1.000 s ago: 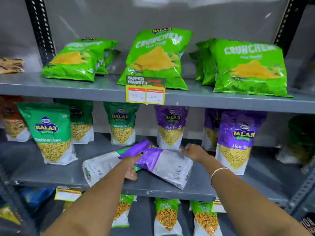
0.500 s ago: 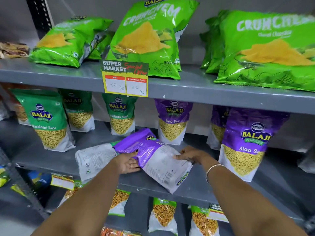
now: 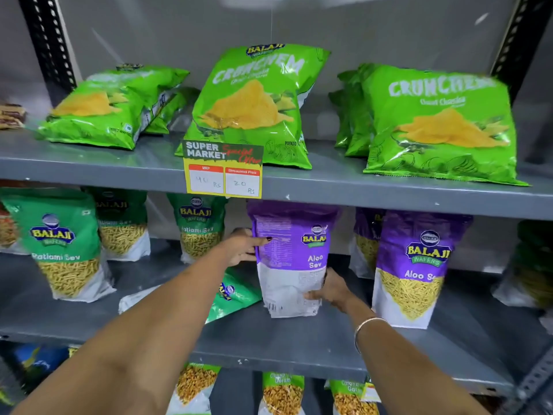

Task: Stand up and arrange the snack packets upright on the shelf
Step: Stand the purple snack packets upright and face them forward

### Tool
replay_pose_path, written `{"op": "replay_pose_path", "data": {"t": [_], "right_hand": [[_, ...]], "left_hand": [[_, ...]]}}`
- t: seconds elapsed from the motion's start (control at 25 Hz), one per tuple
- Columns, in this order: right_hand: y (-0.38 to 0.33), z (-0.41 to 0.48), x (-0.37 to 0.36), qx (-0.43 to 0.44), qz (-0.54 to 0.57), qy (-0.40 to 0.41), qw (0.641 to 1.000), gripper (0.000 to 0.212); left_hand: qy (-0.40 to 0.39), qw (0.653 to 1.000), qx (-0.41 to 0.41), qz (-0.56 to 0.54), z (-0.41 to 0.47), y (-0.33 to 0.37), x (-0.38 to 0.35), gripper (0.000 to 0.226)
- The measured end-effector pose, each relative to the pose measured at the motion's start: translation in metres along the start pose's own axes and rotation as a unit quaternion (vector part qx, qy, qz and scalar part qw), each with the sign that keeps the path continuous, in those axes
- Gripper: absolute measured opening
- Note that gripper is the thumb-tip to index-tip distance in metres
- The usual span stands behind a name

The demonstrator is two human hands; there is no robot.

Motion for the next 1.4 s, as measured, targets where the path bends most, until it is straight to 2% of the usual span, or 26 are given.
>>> {"op": "replay_pose_path", "data": {"t": [0.16,0.28,0.4,0.44,0.52,0.6,0.64,0.8,0.84,0.88,0.92,0.96,1.04,1.16,1.2,1.24,1.32,1.4], "right_hand": [[0.009,-0.007,0.006,-0.003,-0.035,0.068,0.997,0.088],[0.020,-0.002,0.004,-0.014,-0.055,0.064,0.996,0.088],[0.009,-0.014,0.007,-0.032,-0.055,0.091,0.994,0.088],[0.009,-0.017,0.009,-0.048,-0.046,0.103,0.993,0.081],[0.015,-0.022,0.008,-0.095,0.002,0.103,0.990,0.055],[0.019,-0.022,0.003,-0.114,0.030,0.079,0.990,0.027],[0.018,-0.022,-0.001,-0.111,0.045,0.056,0.991,0.025],[0.016,-0.028,-0.013,-0.136,0.059,-0.066,0.987,0.032],[0.012,-0.035,-0.018,-0.136,0.056,-0.110,0.983,0.047],[0.009,-0.042,-0.024,-0.145,0.045,-0.150,0.977,0.067],[0.011,-0.045,-0.031,-0.145,0.029,-0.179,0.973,0.078],[0.007,-0.050,-0.037,-0.130,0.018,-0.196,0.972,0.077],[0.002,-0.051,-0.049,-0.102,0.013,-0.195,0.975,0.071],[0.003,-0.040,-0.042,-0.051,-0.002,-0.118,0.992,0.095],[0.003,-0.038,-0.036,-0.042,0.001,-0.104,0.994,0.095],[-0.002,-0.041,-0.031,-0.038,0.014,-0.097,0.994,0.085],[-0.009,-0.044,-0.019,-0.019,0.048,-0.103,0.993,0.070],[-0.013,-0.044,-0.007,-0.015,0.071,-0.099,0.992,0.061]], "left_hand": [[-0.010,1.000,-0.024,0.012,0.005,-0.001,-0.012,0.013],[-0.027,1.000,-0.011,0.008,0.009,-0.016,-0.017,0.015],[-0.091,0.992,0.017,0.081,0.008,-0.044,-0.038,0.020],[-0.093,0.991,0.024,0.097,0.009,-0.052,-0.040,0.026],[-0.095,0.989,0.036,0.106,0.012,-0.064,-0.040,0.036],[-0.126,0.985,0.040,0.114,0.010,-0.068,-0.044,0.027],[-0.127,0.984,0.041,0.115,0.010,-0.067,-0.046,0.022],[-0.045,0.994,-0.002,0.102,0.020,-0.065,-0.050,0.018],[-0.034,0.995,-0.015,0.089,0.021,-0.065,-0.054,0.021],[-0.035,0.996,-0.025,0.076,0.023,-0.065,-0.059,0.041],[-0.040,0.996,-0.030,0.072,0.024,-0.065,-0.064,0.058],[-0.039,0.996,-0.034,0.077,0.025,-0.065,-0.067,0.067],[-0.036,0.995,-0.030,0.085,0.024,-0.065,-0.072,0.075],[-0.018,0.997,-0.019,0.068,0.026,-0.066,-0.069,0.089],[-0.016,0.998,-0.016,0.064,0.026,-0.066,-0.068,0.091],[-0.022,0.997,-0.013,0.072,0.026,-0.067,-0.067,0.091],[-0.025,0.994,-0.012,0.109,0.027,-0.069,-0.065,0.080],[0.004,0.992,-0.006,0.129,0.027,-0.068,-0.056,0.054]]}}
Point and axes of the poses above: each hand's wrist, its own z-axis towards the middle knuckle, its own x-axis out of the back of the hand, y = z × x, the point moved 9 cm from there along z, towards the middle knuckle, and after that the axes turned 15 degrees about z, right-handed, at the moved point
